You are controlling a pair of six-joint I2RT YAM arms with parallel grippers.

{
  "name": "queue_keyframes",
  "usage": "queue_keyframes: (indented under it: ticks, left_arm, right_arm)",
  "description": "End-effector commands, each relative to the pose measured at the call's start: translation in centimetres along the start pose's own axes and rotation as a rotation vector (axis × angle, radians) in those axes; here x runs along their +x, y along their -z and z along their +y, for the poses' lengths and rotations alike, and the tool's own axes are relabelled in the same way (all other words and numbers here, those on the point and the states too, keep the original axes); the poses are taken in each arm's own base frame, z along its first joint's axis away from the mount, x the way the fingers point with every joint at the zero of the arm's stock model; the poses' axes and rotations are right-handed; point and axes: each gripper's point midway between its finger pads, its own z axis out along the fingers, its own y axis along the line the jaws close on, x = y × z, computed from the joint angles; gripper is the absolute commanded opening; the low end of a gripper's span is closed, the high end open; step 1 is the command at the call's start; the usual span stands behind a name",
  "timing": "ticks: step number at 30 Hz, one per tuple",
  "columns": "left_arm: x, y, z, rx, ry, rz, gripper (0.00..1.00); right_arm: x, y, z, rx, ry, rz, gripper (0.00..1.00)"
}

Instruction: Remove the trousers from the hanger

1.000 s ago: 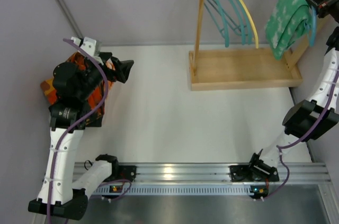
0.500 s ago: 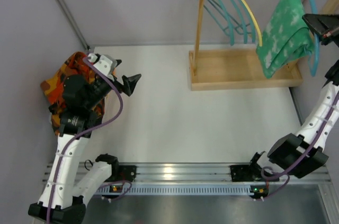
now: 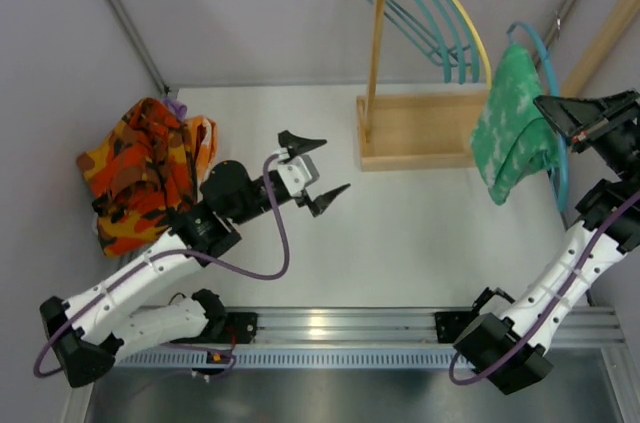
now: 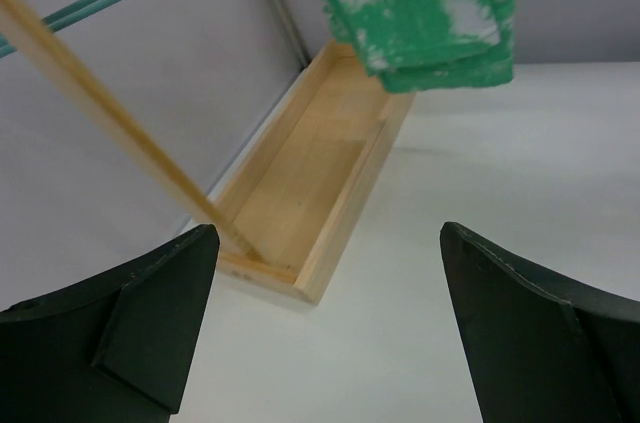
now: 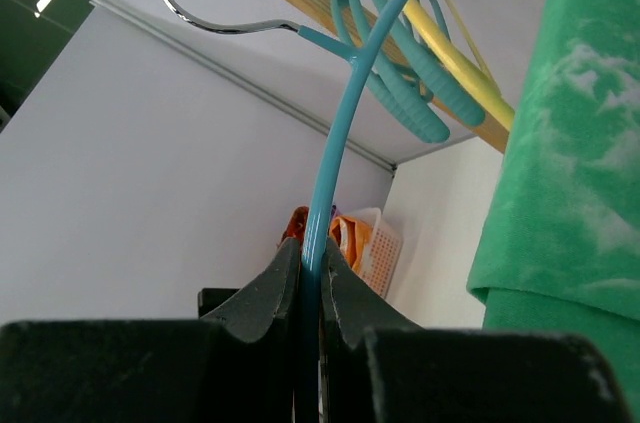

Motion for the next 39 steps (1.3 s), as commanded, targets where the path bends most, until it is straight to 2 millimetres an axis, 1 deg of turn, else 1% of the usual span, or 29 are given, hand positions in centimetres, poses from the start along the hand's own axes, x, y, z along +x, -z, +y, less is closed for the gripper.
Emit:
queue_keyframes:
  ticks: [1,2,3,4,5,6,7,8,9,10,11,12,13,14,15,16,17,18,19,21,24,27,29,31,32,33,36,38,39]
  left_arm:
    - [-4.7,-3.8,-0.5,-0.061,-0.037,-0.163,0.99]
    - [-5.8,-4.6,-0.6,-0.081,-0.025,-0.205,0.99]
    - [-6.2,-5.3,-1.3,-0.066,0.003,-0.221,0.98]
    - [-6.1,-6.7,-2.7,-0.038,0.02,-0.225,0.99]
    - [-6.9,-7.2,-3.0,-0.042,0.037,-0.259,0.99]
    - [-7.2,-7.8,-4.3,-0.017,0.045,-0.274,0.99]
    - [-6.7,-8.7,-5.2,-0.001,0.053,-0.27,0.99]
    - [-6.8,-9.2,-5.9,0.004,0.07,-0.276,0.99]
    - [-7.3,-9.6,-6.7,0.014,0.087,-0.3,0.99]
    - [-7.5,-10.0,-7.1,0.024,0.103,-0.307,0.98]
    - [-6.9,-10.8,-7.9,0.036,0.115,-0.298,0.99]
    - [-7.4,-11.0,-8.6,0.045,0.137,-0.317,0.99]
    - [-7.5,-11.3,-9.2,0.056,0.143,-0.323,0.99]
    - [-6.9,-11.8,-10.0,0.069,0.141,-0.315,0.99]
    - [-7.3,-11.9,-11.3,0.096,0.148,-0.326,0.99]
    - [-7.7,-12.1,-11.8,0.104,0.152,-0.335,0.99]
    - [-7.9,-12.3,-12.3,0.113,0.156,-0.338,0.99]
    - [-7.6,-12.7,-13.3,0.131,0.164,-0.33,0.99]
    - [-8.1,-12.9,-13.5,0.138,0.169,-0.339,0.99]
    - [-7.8,-13.6,-14.2,0.152,0.179,-0.331,0.99]
    - [-8.2,-14.4,-14.7,0.171,0.184,-0.339,0.99]
    - [-8.8,-15.1,-15.5,0.19,0.199,-0.35,0.97]
    - [-8.4,-15.7,-16.1,0.19,0.194,-0.34,0.94]
    - [-9.2,-15.9,-16.6,0.198,0.203,-0.352,0.93]
    - [-8.8,-16.2,-16.9,0.202,0.212,-0.342,0.93]
    - [-9.2,-16.3,-17.1,0.206,0.214,-0.351,0.93]
    - [-9.2,-16.7,-17.9,0.222,0.216,-0.351,0.93]
    - [-9.0,-17.0,-18.0,0.211,0.214,-0.343,0.93]
    - [-8.8,-17.5,-17.7,0.188,0.219,-0.336,0.93]
  right_arm:
    - [0.8,0.3,2.6,-0.034,0.138,-0.057,0.0]
    - [1.3,0.4,2.0,-0.025,0.132,-0.051,0.0]
    - [2.2,0.5,2.2,-0.023,0.113,-0.04,0.0]
    - [2.7,0.6,1.8,-0.015,0.095,-0.034,0.0]
    - [3.2,0.7,1.6,-0.01,0.089,-0.027,0.0]
    - [4.0,1.0,1.6,-0.001,0.072,-0.026,0.0]
    - [4.3,1.0,1.1,0.008,0.055,-0.033,0.0]
    - [4.6,1.1,1.1,0.011,0.049,-0.035,0.0]
    - [5.2,1.3,1.3,0.015,0.051,-0.042,0.0]
    - [5.3,1.4,0.5,0.041,0.004,-0.054,0.0]
    - [5.6,1.5,0.2,0.056,-0.003,-0.063,0.0]
    - [5.9,1.7,0.3,0.068,-0.007,-0.084,0.0]
    - [6.1,1.9,-0.1,0.089,-0.036,-0.091,0.0]
    - [6.3,2.0,-0.1,0.099,-0.033,-0.104,0.0]
    - [6.4,2.3,0.2,0.106,-0.026,-0.132,0.0]
    - [6.4,2.4,0.4,0.113,-0.028,-0.147,0.0]
    - [6.5,2.5,0.2,0.129,-0.049,-0.161,0.0]
    - [6.5,2.7,0.5,0.131,-0.041,-0.19,0.0]
    - [6.5,2.8,0.7,0.134,-0.04,-0.202,0.0]
    - [6.8,3.1,0.7,0.153,-0.067,-0.217,0.0]
    - [7.3,3.4,1.1,0.175,-0.082,-0.228,0.0]
    - [7.6,3.6,2.0,0.162,-0.073,-0.235,0.0]
    - [7.8,3.7,2.7,0.152,-0.076,-0.234,0.0]
    - [7.9,3.7,3.2,0.152,-0.075,-0.232,0.0]
    - [8.0,3.8,3.4,0.152,-0.072,-0.232,0.0]
    - [8.2,3.9,3.6,0.15,-0.069,-0.232,0.0]
    - [8.4,4.0,4.4,0.138,-0.061,-0.232,0.0]
    - [8.4,4.0,4.9,0.135,-0.057,-0.231,0.0]
    - [8.6,4.0,5.1,0.134,-0.059,-0.224,0.0]
